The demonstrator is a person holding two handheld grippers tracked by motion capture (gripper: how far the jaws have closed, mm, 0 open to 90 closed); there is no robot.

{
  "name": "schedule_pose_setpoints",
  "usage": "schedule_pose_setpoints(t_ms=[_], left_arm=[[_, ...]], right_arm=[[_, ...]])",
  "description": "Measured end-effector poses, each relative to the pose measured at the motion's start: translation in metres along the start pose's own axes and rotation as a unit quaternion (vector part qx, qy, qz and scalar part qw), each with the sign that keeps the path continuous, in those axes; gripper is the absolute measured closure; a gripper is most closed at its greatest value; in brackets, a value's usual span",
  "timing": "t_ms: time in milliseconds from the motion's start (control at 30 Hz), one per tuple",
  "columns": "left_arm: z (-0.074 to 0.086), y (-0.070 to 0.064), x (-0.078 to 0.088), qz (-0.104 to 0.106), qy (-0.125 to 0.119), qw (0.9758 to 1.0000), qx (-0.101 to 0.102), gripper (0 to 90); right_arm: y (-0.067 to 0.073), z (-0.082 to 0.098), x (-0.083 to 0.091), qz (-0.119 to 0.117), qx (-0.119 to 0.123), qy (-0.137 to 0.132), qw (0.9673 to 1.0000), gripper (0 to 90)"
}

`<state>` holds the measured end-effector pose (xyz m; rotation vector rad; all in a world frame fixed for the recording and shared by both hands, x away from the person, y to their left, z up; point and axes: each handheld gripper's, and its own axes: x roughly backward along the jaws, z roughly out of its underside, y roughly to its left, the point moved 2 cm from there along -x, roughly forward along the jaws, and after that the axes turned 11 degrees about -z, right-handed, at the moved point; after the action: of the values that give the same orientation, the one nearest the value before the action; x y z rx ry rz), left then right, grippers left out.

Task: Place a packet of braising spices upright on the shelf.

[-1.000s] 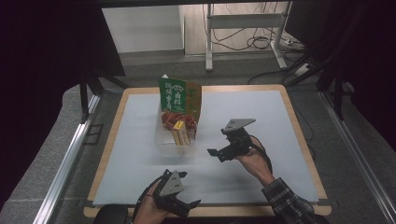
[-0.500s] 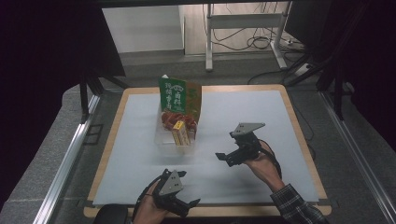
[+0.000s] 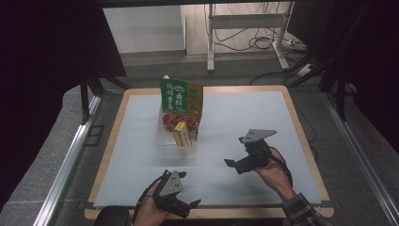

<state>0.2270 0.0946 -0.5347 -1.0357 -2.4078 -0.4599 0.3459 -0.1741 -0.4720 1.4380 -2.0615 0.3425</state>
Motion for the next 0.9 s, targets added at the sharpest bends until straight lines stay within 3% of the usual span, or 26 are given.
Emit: schedule_pose_setpoints(t_ms=[900], left_arm=[[0.001,0.002,-0.001,-0.007,0.008,0.9999,0.002,1.3]], right_arm=[[-0.004,0.052,0.047,0.049,-0.035,-0.004,0.9982,0.0]])
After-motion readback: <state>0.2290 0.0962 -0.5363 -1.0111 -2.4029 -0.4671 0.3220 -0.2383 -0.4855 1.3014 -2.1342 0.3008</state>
